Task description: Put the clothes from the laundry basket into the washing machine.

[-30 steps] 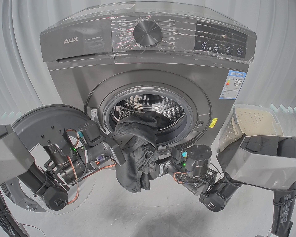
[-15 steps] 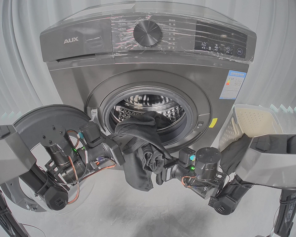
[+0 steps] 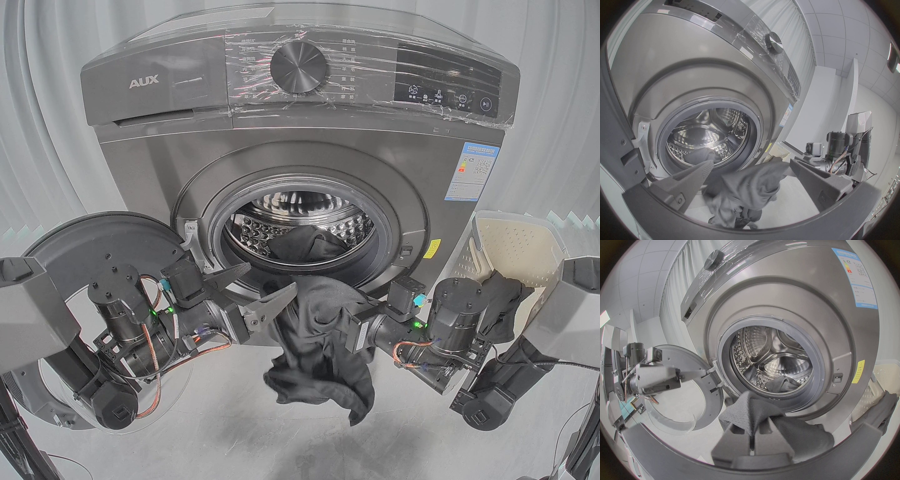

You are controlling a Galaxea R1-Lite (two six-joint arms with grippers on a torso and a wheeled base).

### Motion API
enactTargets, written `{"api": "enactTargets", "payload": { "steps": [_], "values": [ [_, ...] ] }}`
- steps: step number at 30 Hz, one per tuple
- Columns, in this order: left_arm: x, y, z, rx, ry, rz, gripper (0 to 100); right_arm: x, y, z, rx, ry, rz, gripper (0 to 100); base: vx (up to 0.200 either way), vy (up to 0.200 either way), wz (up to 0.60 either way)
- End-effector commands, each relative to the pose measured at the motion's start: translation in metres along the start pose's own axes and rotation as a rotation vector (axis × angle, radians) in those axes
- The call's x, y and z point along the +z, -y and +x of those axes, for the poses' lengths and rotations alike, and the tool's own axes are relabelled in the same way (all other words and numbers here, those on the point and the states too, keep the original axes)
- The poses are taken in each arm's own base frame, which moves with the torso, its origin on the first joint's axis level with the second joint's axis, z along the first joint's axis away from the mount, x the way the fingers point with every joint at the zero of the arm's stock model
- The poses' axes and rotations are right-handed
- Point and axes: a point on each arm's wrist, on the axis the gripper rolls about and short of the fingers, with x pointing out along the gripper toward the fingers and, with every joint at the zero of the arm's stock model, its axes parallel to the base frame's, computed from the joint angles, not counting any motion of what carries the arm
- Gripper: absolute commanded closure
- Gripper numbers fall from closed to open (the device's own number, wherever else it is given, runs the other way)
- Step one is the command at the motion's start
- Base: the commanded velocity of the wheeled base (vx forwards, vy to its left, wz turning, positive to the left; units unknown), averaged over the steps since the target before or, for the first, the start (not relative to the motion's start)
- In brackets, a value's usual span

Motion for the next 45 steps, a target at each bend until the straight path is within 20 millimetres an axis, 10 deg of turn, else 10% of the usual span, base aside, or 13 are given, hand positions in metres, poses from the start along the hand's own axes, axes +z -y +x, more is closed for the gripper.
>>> {"api": "enactTargets", "payload": {
  "steps": [1, 45],
  "values": [
    [-0.007, -0.003, -0.001, 0.013, -0.027, -0.006, 0, 0.008, -0.002, -0.002, 0.007, 0.027, 0.005, 100, 0.0, 0.0, 0.0],
    [-0.068, -0.025, -0.003, 0.083, -0.231, -0.008, 0, 0.068, -0.018, -0.042, 0.111, 0.202, 0.029, 100, 0.0, 0.0, 0.0]
  ]
}}
